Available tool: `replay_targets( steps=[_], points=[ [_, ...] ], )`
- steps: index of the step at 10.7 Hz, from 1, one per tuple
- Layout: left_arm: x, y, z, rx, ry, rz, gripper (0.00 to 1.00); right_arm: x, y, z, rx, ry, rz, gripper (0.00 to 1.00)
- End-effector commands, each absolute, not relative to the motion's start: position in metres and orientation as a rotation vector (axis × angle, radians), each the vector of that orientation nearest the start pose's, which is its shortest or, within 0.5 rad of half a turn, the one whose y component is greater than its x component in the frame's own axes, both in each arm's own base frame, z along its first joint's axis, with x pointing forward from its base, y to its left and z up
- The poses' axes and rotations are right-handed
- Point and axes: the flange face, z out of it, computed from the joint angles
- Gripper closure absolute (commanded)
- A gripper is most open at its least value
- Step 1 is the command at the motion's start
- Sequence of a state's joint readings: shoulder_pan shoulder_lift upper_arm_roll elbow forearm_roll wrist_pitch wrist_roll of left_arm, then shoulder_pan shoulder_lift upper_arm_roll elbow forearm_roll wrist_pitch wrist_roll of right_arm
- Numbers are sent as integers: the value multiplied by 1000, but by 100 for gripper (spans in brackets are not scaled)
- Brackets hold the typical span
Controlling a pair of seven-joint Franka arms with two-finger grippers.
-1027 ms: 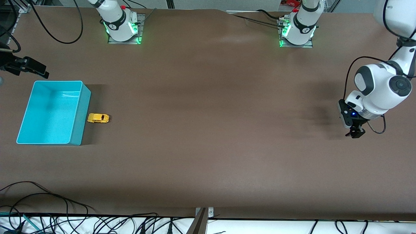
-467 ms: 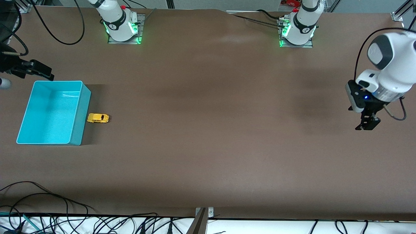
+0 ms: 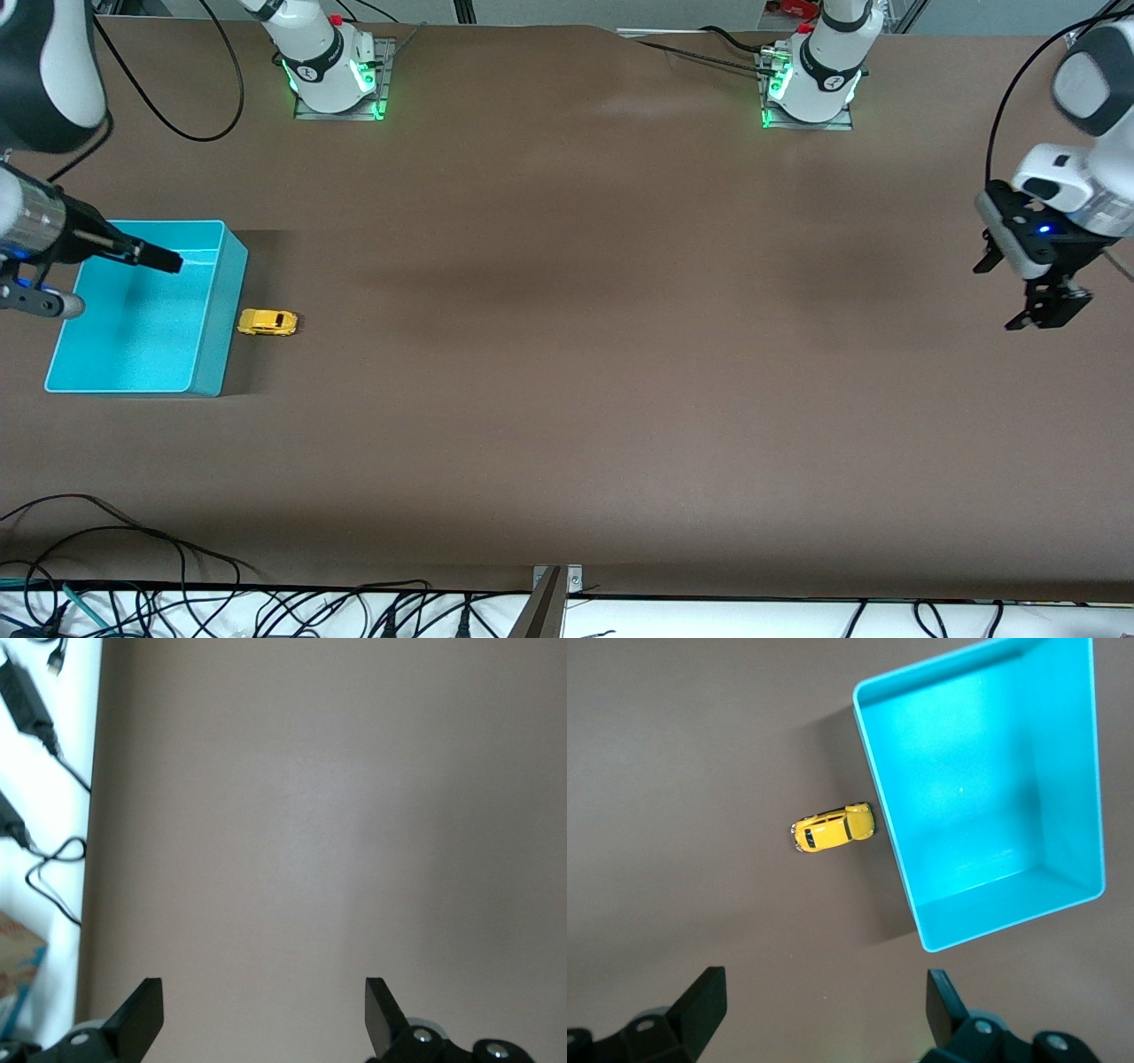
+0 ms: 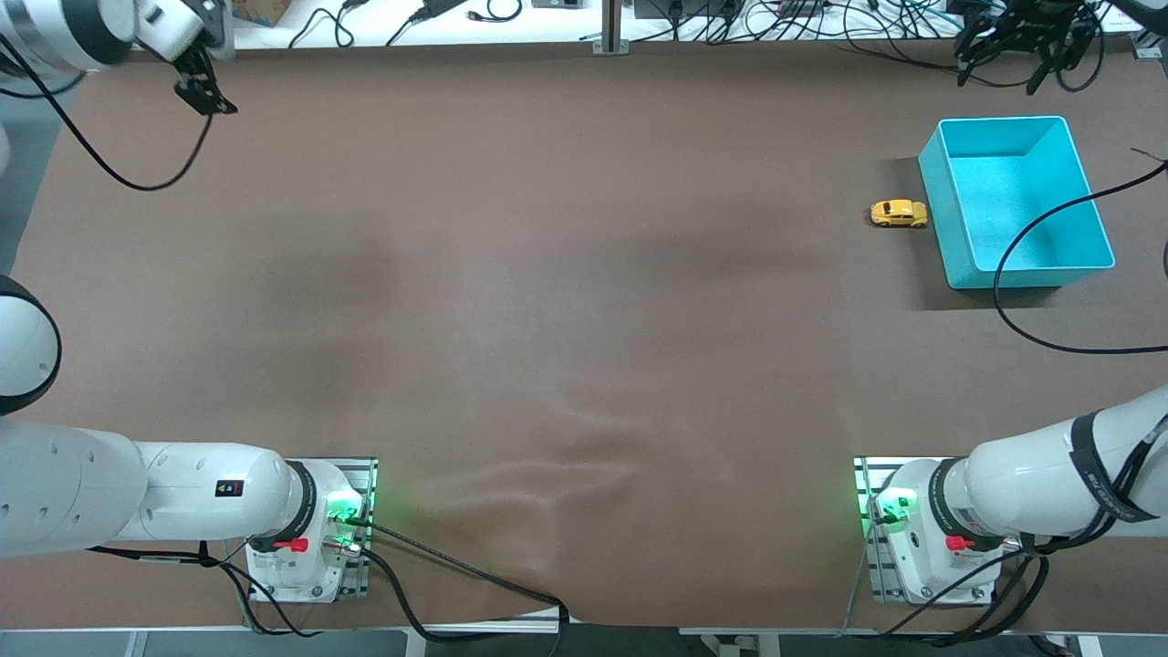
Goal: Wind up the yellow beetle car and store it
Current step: 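Lower the right gripper over the car and close on it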
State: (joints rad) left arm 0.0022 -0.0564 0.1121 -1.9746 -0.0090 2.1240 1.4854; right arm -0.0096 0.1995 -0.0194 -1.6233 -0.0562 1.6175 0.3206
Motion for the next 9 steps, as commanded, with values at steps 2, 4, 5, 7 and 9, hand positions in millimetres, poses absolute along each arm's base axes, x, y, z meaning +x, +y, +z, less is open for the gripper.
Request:
replay_targets(
  steps=[2,4,5,7,9],
  points=[
    [554,71,571,-2613,1641,-167,0,595,-22,420,-3113,912,281,0],
    [545,65,601,-2868,1271,-86,0,604,-36,390,-3025,1247,240,0],
    [541,57,611,-2962,1076,-42,0,603,-43,370,-2968,1416,266,0],
    [536,44,626,-3023,840,20,0,607,-44,345,-2833,1667,181,0],
    [534,29,630,-3106,504,45,0,606,-48,319,-2649,1874,24,0]
  ],
)
